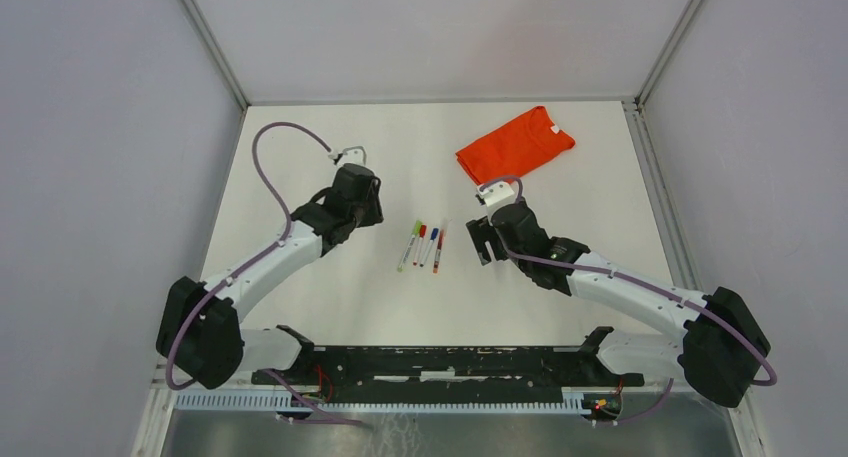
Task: Insert the pens into the pen caps
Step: Place the pen at the center of the board, then adjust the pen at the center of the board.
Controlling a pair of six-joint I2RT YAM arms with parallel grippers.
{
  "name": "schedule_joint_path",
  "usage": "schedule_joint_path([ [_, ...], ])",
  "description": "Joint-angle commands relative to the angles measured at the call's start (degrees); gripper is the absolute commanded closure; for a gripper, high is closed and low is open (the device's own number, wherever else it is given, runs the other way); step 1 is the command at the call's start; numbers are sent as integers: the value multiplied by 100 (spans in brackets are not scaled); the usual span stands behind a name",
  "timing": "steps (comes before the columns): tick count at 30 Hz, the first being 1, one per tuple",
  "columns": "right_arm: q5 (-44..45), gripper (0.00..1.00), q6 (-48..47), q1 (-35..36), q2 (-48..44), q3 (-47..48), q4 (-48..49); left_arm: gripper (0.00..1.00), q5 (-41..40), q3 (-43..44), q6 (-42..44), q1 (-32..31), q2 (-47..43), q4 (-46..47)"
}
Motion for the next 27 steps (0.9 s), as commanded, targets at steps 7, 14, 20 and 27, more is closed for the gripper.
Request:
schedule_joint_path([
  [7,487,16,141,19,-215,67,-64,37,-1329,-569,-2315,832,-892,-917],
  [14,566,16,268,14,-398,-107,-66,18,-1504,-784,-3358,1216,-1071,-1315],
  [20,635,16,257,19,-405,-57,-163,9,-1690,-571,-4137,1386,-749,-1842],
  [27,646,16,285,19,-404,-66,-230,9,-1657,-604,-4972,1548,-604,-2127],
])
